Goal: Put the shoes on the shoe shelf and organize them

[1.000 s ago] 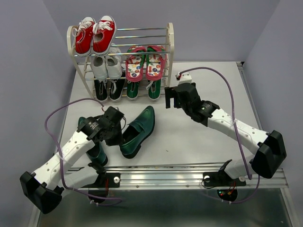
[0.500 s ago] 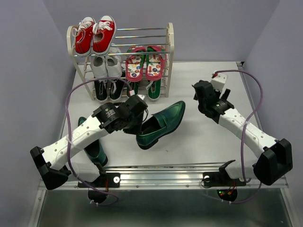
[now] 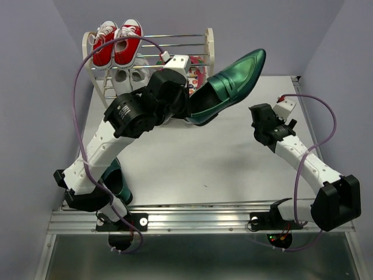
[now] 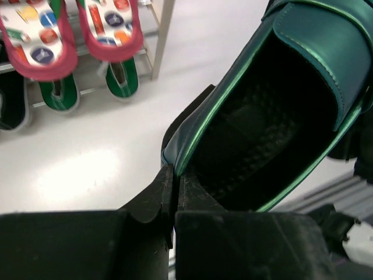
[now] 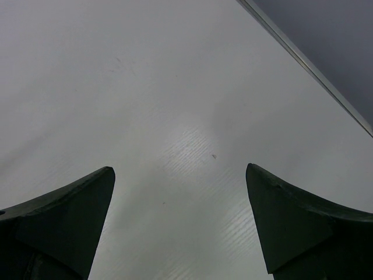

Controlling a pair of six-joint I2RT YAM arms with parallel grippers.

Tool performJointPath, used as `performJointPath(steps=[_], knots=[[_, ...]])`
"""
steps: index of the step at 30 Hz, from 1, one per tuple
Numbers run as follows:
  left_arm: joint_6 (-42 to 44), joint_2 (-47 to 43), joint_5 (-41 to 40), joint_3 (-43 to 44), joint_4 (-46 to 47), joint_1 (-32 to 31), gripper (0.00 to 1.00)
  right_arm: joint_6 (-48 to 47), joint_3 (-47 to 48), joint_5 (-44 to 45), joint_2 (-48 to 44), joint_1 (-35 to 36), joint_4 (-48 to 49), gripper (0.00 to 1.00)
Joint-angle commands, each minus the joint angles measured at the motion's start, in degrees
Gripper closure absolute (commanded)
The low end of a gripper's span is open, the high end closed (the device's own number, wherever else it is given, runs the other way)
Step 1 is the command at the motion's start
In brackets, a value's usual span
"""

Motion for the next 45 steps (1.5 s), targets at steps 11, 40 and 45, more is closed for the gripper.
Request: performJointPath(steps=[11,40,45], knots=[[-4.3,7.2,-11.5,16.6,18.0,16.6,1.00,0.8,0.6,-3.1,1.1,0.2,0.6,0.00],[-32.4,9.7,-16.4,6.4,28.0,18.6,1.00,-0.9,0.9,-7.9,1.8,-0.3,0.8,0.00],[-33.6,11.4,-14.9,8.3,25.3,18.6,1.00,-0.9,1.0,-8.9,2.1,-0.3,1.1,0.00]])
